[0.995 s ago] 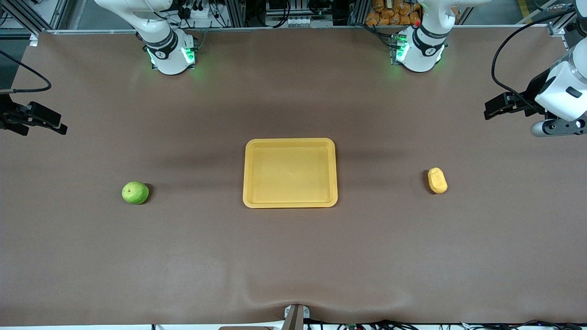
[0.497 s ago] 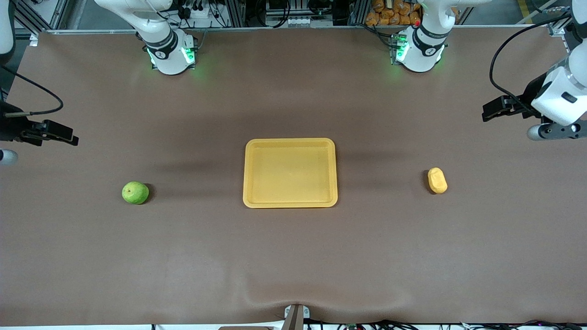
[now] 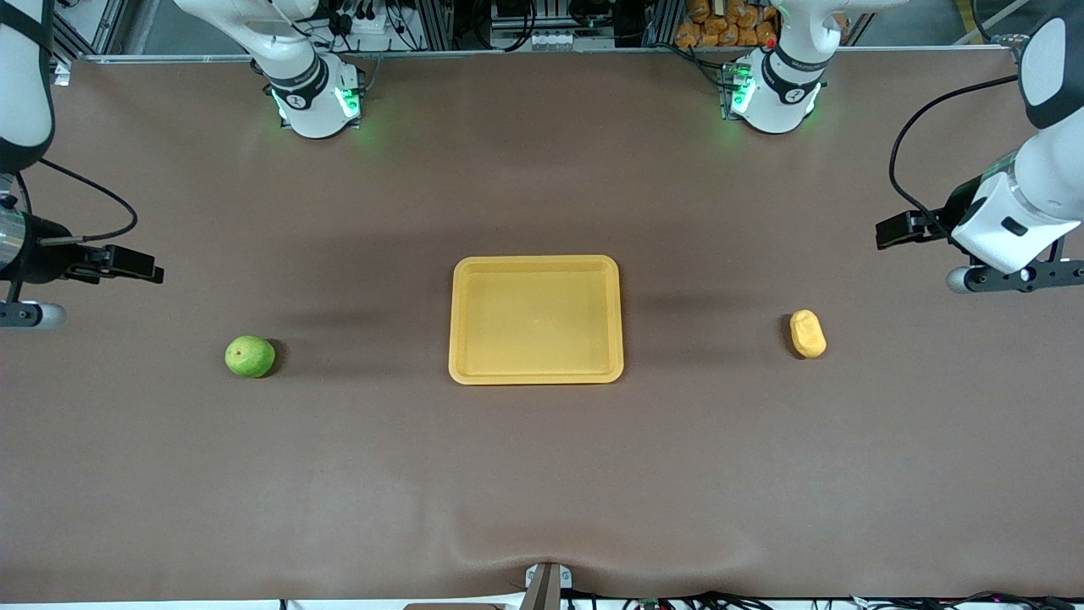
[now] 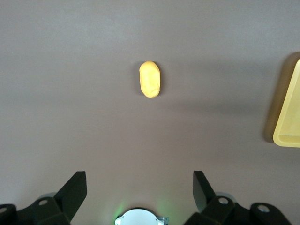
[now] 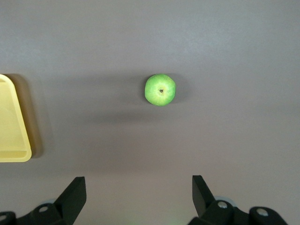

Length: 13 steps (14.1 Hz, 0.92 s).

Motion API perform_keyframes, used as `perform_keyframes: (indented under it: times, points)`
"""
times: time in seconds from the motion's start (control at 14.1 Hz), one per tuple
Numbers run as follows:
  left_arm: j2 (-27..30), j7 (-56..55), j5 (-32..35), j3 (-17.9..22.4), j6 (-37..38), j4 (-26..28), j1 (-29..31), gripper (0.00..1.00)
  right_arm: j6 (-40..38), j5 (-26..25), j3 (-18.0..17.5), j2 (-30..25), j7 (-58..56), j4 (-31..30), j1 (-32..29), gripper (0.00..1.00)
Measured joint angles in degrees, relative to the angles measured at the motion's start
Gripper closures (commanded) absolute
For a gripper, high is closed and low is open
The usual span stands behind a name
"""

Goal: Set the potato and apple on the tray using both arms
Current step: 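Reach the right gripper to the apple while the left gripper reaches the potato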

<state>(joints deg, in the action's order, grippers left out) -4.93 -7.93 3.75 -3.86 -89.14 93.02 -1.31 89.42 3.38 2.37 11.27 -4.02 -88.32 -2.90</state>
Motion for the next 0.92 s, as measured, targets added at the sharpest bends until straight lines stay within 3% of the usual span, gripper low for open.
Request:
perform_keyframes:
  times: [0.43, 0.71, 0.92]
  points:
    - [-4.8, 0.0, 0.0, -0.3, -4.3, 1.8, 0.0, 0.0, 5.5, 0.1, -0.2, 3.8, 0.0, -1.4, 0.0, 0.0]
    - [-9.1, -0.3, 0.0, -0.2, -9.6, 3.2, 0.6, 0.0, 15.1, 0.2, -0.4, 4.2, 0.0, -8.1, 0.1, 0.0]
    - [-9.2, -0.3, 0.0, -0.2, -17.6, 8.5, 1.5, 0.0, 22.4, 0.1, -0.5, 4.4, 0.0, -14.0, 0.2, 0.0]
